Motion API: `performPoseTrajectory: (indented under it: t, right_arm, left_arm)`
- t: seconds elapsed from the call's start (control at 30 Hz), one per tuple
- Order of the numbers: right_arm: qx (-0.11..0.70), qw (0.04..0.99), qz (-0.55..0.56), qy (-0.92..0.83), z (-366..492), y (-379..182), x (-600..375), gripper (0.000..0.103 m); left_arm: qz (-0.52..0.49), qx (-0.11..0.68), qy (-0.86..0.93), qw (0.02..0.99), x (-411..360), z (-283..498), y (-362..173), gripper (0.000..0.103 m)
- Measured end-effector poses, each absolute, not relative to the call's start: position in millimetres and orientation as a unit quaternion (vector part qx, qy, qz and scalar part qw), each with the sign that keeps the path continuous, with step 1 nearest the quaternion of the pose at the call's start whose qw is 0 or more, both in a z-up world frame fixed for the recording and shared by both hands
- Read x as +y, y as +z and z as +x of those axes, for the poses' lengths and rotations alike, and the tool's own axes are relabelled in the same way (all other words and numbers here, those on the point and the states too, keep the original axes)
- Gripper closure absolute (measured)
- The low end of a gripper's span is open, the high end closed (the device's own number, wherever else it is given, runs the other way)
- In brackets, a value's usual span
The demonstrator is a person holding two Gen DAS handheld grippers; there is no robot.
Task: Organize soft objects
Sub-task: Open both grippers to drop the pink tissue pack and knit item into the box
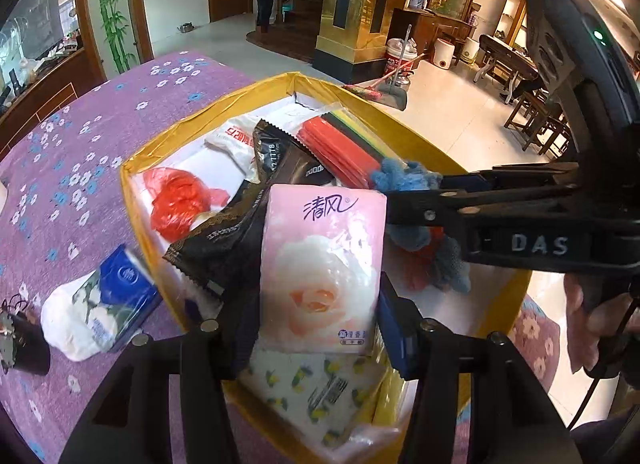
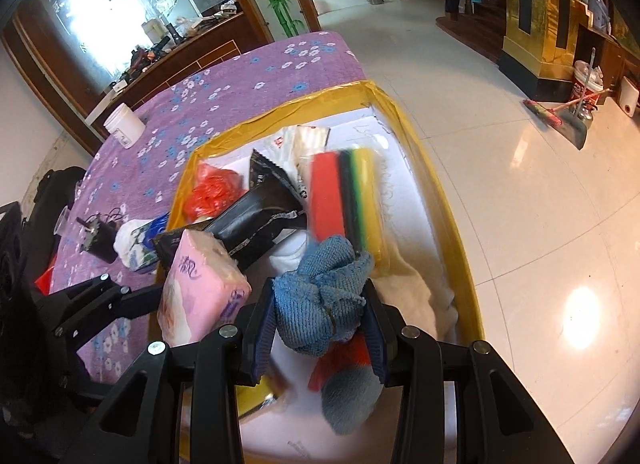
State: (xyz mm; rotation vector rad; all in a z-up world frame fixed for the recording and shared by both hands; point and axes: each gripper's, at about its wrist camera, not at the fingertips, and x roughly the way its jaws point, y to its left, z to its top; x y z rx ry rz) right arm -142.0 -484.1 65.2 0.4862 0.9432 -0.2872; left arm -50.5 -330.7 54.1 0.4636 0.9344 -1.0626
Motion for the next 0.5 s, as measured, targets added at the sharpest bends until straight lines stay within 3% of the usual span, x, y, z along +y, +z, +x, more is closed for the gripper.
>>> performPoseTrajectory:
  t: [0.37,0.5]
  right_arm:
    - [0.449,0.847,0.248,-0.137,-140.7,68.8,-491.8,0.054]
    - [0.448,0.847,0.247,-0.143,-145.2,73.6,-489.9,0.051]
  left_arm:
    - [0.208,0.427,-0.496,0.727,-336.6,-56.2,54.2,0.049]
    - [0.2,0.429,-0.5,0.726,-335.6,-55.2,57.5,0.041]
